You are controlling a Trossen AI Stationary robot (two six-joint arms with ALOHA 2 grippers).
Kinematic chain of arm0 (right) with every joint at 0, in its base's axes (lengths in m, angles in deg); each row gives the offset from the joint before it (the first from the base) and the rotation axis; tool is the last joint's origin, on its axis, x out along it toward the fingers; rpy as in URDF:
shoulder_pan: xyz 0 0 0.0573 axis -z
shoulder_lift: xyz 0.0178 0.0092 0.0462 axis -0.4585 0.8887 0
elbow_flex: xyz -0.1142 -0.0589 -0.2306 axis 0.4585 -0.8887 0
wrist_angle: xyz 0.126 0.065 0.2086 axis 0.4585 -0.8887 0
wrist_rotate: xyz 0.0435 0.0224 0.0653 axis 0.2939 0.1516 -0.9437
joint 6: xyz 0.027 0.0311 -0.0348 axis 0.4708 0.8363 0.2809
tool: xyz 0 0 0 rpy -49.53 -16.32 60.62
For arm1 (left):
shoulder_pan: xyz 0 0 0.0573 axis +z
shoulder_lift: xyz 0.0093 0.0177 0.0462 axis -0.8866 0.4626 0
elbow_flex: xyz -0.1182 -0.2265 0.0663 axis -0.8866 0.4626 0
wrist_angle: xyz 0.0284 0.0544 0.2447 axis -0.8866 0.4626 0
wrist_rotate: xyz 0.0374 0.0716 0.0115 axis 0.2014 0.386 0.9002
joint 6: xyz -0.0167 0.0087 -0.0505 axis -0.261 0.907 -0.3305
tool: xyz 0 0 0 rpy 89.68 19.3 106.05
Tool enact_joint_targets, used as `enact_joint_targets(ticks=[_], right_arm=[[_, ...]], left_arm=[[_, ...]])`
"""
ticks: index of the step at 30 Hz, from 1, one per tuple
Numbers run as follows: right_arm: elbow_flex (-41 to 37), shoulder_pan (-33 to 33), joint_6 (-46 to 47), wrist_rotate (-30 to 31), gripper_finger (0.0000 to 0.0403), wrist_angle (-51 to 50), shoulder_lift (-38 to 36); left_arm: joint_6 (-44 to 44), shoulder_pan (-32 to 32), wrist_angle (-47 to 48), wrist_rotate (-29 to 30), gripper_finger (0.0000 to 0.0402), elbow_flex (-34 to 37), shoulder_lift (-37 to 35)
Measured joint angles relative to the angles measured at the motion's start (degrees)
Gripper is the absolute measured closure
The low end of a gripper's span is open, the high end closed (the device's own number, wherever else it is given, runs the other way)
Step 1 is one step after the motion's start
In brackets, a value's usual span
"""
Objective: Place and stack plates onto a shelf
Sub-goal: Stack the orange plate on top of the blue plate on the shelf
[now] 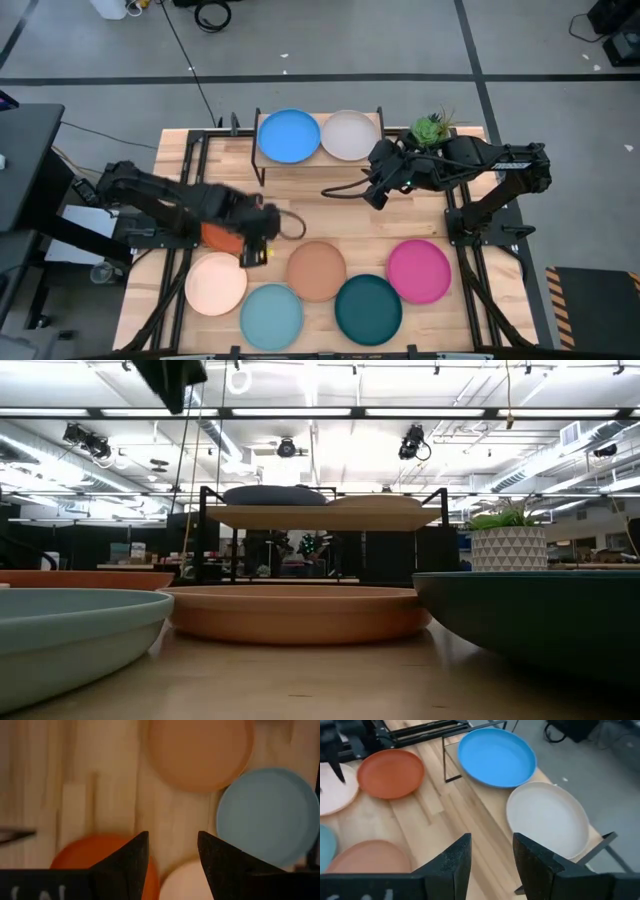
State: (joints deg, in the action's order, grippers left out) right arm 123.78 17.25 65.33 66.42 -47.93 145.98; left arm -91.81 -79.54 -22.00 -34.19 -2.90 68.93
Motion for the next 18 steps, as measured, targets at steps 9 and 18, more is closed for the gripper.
enact_joint_targets(ticks=[9,18], right_arm=[[0.0,-0.9,1.2,-2.2,0.0252,1.2,0.0],[0.0,-1.1,1.2,-2.3,0.0253,4.2,0.0]], left_arm=[[-15.4,-7.0,-15.8,3.8,0.0226,25.6,-5.9],[-27.7,-8.9,-23.3,12.5,0.0226,37.2,-4.6]])
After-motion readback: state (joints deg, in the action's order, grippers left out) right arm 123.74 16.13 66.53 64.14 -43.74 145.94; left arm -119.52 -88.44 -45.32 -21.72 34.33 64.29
